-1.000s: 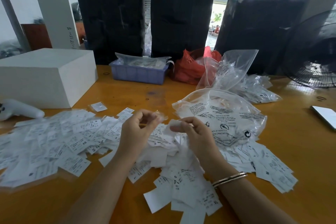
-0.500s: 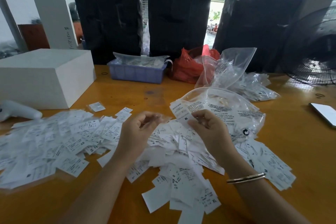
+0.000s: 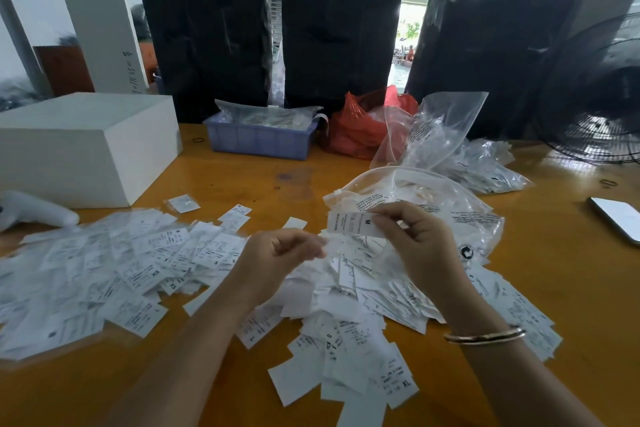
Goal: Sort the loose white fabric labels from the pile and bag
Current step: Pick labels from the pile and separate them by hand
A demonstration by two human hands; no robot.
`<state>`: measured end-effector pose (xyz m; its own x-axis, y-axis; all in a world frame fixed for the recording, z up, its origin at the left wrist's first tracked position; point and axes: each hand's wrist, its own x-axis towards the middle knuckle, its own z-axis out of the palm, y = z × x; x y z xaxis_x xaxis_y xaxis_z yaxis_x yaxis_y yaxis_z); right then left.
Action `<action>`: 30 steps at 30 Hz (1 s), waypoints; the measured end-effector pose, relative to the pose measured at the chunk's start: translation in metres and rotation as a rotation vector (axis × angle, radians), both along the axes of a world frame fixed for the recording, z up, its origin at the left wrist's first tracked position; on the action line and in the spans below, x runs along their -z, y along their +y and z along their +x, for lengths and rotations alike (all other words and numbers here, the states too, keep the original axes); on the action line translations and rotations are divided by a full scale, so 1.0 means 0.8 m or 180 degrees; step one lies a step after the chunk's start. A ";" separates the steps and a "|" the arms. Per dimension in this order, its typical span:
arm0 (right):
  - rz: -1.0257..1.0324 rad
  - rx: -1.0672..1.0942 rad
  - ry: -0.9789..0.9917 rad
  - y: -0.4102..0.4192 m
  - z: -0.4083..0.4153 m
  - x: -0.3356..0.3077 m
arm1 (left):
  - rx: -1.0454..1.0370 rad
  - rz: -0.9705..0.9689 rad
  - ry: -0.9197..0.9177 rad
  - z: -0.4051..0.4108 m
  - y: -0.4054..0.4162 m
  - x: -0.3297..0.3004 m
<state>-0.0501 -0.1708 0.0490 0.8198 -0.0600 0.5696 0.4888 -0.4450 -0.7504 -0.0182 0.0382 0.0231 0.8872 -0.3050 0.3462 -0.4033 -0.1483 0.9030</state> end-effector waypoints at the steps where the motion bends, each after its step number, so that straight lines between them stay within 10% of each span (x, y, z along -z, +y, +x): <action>1: -0.0044 -0.0001 0.0035 -0.002 0.000 0.000 | 0.0079 0.0009 0.0069 -0.001 0.000 0.000; 30: -0.0271 -0.0243 0.0330 -0.004 -0.003 -0.005 | 0.0295 0.0153 0.0209 -0.002 0.001 0.001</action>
